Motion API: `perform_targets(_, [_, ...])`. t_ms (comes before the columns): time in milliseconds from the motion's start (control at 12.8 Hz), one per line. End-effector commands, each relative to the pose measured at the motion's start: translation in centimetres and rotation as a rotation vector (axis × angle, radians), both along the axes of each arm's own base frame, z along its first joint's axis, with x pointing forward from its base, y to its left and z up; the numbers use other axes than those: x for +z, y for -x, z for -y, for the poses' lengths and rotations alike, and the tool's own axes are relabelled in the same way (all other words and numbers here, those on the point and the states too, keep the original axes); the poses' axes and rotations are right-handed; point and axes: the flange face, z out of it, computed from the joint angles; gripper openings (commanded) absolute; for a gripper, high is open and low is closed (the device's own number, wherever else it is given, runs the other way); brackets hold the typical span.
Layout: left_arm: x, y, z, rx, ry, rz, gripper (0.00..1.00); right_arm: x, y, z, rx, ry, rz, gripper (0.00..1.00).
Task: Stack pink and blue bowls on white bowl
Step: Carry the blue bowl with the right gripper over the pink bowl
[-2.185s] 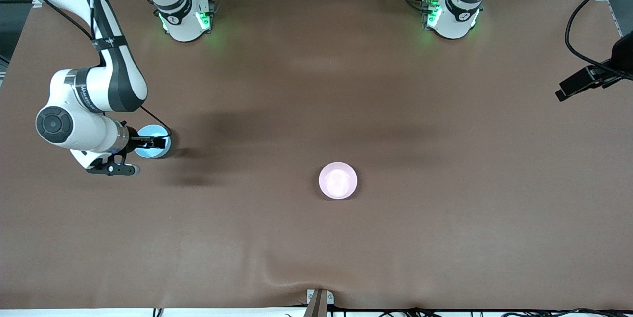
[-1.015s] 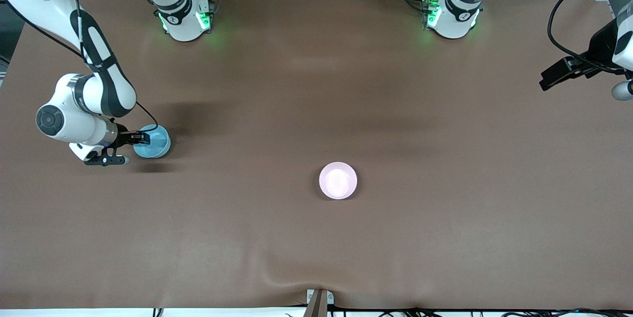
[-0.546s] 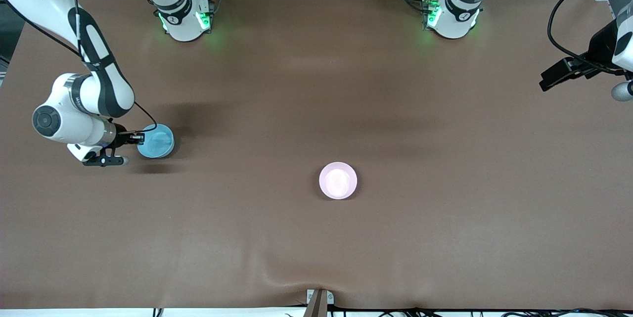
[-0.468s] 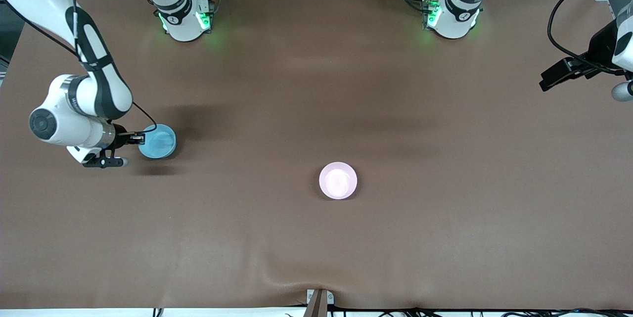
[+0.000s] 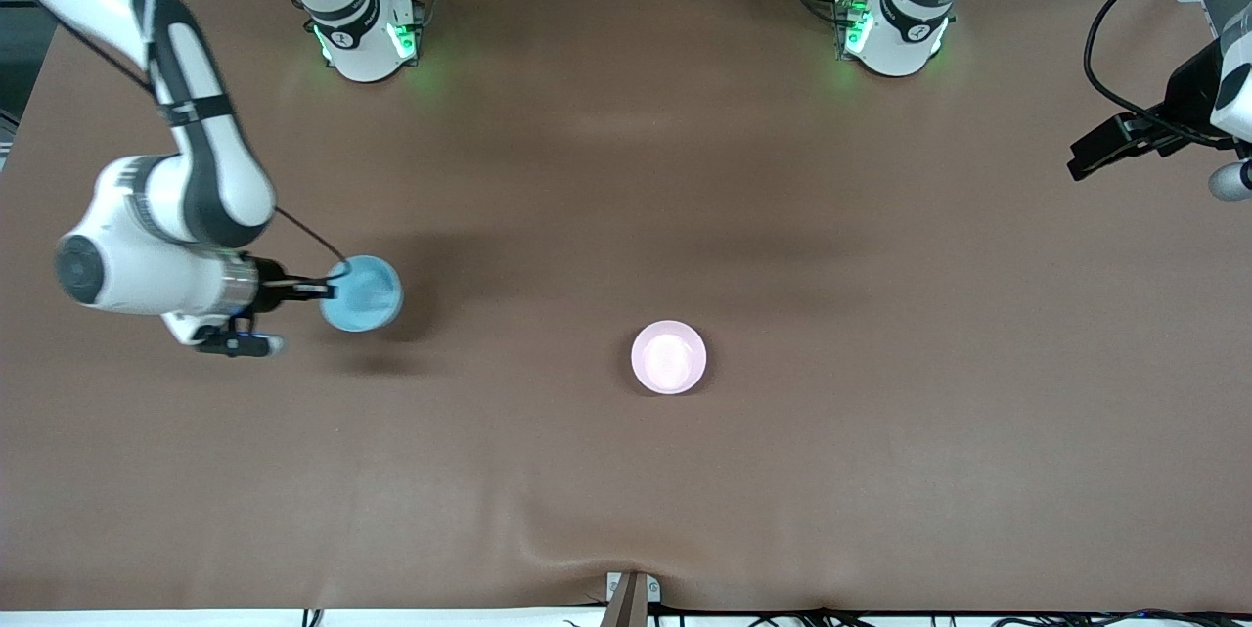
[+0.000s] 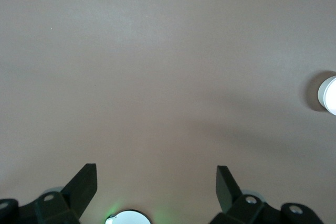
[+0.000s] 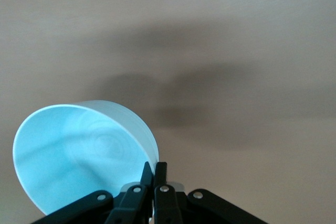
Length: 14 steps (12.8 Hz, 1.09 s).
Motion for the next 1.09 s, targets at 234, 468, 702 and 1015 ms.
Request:
perform_targets(234, [-0.6, -0.6, -0.3, -0.015, 0.01, 0.005, 1.0, 2.3, 1.4, -18.9, -0.286, -0.099, 0.023, 0.0])
perform_targets(468, [-1.1, -0.9, -0.6, -0.018, 0.011, -0.003, 1.0, 2.3, -0.1, -27.4, -0.414, -0.089, 0.015, 0.0])
perform_targets(702, [-1.3, -1.0, -0.6, -0.018, 0.01, -0.006, 1.0, 0.4, -2.2, -33.4, -0.505, -0.057, 0.017, 0.0])
perform_targets(1015, [-1.6, -1.0, -0.6, -0.024, 0.009, -0.01, 1.0, -2.0, -3.9, -37.8, -0.588, -0.056, 0.021, 0.0])
